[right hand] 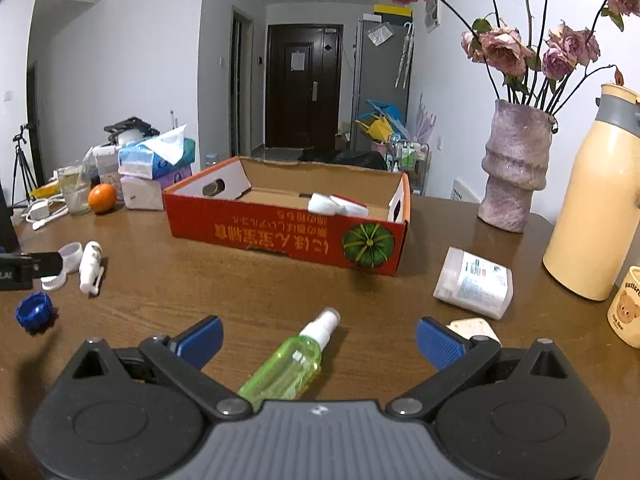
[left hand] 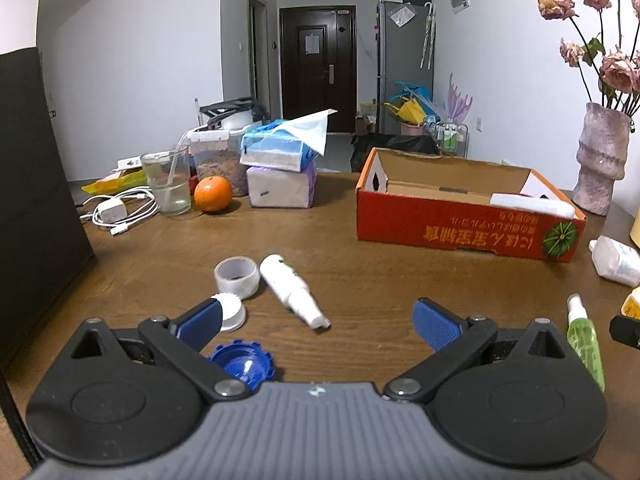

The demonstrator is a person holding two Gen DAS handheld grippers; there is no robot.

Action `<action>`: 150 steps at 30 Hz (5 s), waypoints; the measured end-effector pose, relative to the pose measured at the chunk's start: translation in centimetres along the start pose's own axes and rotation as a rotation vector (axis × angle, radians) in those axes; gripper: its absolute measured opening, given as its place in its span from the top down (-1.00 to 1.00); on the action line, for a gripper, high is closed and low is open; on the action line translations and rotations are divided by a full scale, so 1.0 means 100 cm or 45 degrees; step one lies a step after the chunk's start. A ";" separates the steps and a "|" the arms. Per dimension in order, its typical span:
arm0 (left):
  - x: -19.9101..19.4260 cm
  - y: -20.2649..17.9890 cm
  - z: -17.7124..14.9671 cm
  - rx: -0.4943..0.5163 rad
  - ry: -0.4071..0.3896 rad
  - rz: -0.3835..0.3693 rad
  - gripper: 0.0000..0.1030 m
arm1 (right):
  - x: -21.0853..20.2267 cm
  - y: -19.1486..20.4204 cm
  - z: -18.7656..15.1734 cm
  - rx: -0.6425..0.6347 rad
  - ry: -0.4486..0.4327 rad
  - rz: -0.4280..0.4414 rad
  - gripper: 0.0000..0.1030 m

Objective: Organize rigid objects
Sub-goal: 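Withdraw both tools from the box back toward the table, then grasp the blue cap with the left tool while the right tool grasps the green spray bottle, then carry the blue cap and green spray bottle over the orange box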

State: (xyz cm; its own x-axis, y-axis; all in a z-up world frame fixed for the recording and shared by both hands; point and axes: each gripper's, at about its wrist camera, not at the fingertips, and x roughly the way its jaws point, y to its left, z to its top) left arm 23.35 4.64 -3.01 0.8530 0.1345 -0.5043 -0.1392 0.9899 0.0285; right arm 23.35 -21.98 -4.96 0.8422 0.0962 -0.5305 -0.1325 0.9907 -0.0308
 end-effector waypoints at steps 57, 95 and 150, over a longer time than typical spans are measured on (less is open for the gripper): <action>0.054 0.051 -0.033 -0.077 0.213 0.141 -0.80 | 0.043 -0.013 -0.025 0.165 0.021 0.097 0.42; 0.024 0.020 -0.015 -0.035 0.075 -0.010 -0.05 | 0.025 -0.012 -0.019 0.157 -0.079 0.120 0.42; 0.071 -0.069 0.088 -0.112 -0.119 -0.177 -0.05 | 0.062 -0.011 0.069 0.231 -0.217 0.143 0.42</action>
State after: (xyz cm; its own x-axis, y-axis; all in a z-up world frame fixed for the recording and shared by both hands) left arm 34.79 -0.79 0.77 0.9094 0.0044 -0.4159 -0.0567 0.9919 -0.1134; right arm 32.32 -21.82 -2.33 0.9054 0.2061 -0.3713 -0.1473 0.9724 0.1808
